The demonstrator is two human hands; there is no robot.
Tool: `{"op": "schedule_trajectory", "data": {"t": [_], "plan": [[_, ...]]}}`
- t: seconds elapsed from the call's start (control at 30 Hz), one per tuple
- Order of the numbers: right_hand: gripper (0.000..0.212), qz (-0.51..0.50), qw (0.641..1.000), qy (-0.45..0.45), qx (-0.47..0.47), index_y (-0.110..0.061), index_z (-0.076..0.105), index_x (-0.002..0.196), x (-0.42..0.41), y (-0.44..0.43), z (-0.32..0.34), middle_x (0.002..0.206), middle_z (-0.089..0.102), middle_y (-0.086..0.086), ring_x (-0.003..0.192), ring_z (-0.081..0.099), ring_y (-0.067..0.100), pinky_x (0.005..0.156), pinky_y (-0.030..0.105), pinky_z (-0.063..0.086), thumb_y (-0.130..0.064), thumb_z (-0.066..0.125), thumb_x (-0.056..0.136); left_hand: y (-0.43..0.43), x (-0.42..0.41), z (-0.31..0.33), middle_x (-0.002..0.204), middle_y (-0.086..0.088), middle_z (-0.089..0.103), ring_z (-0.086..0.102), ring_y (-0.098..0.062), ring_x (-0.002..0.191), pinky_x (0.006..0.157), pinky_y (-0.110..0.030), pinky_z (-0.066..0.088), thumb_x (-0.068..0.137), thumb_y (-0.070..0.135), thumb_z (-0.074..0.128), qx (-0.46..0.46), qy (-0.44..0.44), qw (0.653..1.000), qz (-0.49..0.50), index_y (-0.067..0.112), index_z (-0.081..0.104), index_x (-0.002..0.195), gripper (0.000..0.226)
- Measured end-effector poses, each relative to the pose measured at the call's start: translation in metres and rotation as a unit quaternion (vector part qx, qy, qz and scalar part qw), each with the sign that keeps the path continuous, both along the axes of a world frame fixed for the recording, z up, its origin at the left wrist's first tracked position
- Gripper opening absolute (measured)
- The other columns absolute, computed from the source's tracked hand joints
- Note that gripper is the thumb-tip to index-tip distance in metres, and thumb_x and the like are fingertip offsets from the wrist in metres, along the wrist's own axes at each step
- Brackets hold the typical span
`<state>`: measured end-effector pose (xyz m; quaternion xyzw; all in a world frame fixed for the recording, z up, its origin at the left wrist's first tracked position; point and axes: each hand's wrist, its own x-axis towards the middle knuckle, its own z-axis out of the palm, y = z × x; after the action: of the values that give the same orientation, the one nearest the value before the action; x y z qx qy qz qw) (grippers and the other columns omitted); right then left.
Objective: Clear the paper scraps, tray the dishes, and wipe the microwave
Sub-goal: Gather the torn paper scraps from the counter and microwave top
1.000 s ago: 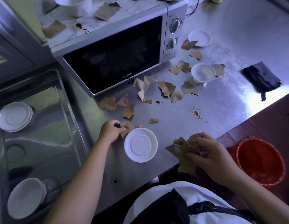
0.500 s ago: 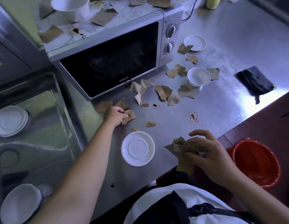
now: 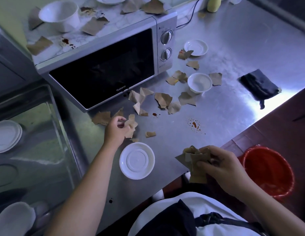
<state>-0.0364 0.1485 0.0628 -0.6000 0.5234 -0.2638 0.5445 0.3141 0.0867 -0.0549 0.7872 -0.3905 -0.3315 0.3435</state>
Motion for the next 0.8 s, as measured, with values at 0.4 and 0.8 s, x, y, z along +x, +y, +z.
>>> {"op": "schedule_trajectory", "data": {"t": [0.4,0.8], "plan": [[0.036,0.074,0.938,-0.274,0.201,-0.007,0.073,0.103,0.005,-0.092,-0.005,0.1,0.07,0.019,0.089,0.069,0.031,0.076,0.037,0.058,-0.015,0.084,0.069,0.04,-0.151,0.107,0.078,-0.008,0.074,0.069,-0.019,0.073,0.065,-0.028,0.058,0.073,-0.011,0.076,-0.104,0.349,0.928,0.081,0.005,0.07,0.095,0.027],[0.018,0.193,0.881,-0.321,0.29,0.0,0.069,0.093,-0.011,-0.125,-0.024,0.085,0.066,0.025,0.069,0.063,0.033,0.062,0.036,0.054,0.005,0.072,0.076,0.056,-0.211,0.098,0.092,-0.013,0.075,0.072,-0.023,0.084,0.076,-0.03,0.059,0.078,-0.004,0.068,-0.109,0.511,0.841,0.139,0.007,0.077,0.093,0.021]]}}
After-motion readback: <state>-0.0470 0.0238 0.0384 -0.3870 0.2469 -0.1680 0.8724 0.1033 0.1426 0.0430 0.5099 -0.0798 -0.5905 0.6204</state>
